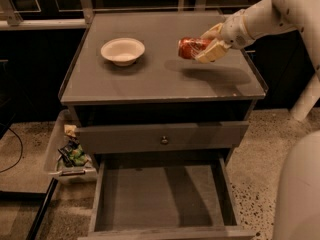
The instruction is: Place coke can into middle drawer
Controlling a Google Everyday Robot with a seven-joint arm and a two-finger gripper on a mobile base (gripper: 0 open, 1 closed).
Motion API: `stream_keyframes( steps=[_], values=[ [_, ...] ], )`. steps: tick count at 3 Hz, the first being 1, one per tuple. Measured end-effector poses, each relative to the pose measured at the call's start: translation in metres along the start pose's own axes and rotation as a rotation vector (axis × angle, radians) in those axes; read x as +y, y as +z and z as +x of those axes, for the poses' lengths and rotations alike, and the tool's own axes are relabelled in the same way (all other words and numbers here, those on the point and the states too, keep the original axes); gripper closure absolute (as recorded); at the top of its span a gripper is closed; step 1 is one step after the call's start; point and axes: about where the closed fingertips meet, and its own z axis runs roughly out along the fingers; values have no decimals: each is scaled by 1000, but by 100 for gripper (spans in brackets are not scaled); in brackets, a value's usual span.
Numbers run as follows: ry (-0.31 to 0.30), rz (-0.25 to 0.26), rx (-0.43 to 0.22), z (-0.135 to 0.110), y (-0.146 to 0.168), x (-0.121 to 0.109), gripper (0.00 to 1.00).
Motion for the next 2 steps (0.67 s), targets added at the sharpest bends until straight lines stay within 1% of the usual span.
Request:
stream_keyframes(
  steps=[1, 2],
  values=[
    [-9, -3, -32, 2, -35, 38, 100],
    [-10, -22, -72, 5, -63, 90, 100]
  ],
)
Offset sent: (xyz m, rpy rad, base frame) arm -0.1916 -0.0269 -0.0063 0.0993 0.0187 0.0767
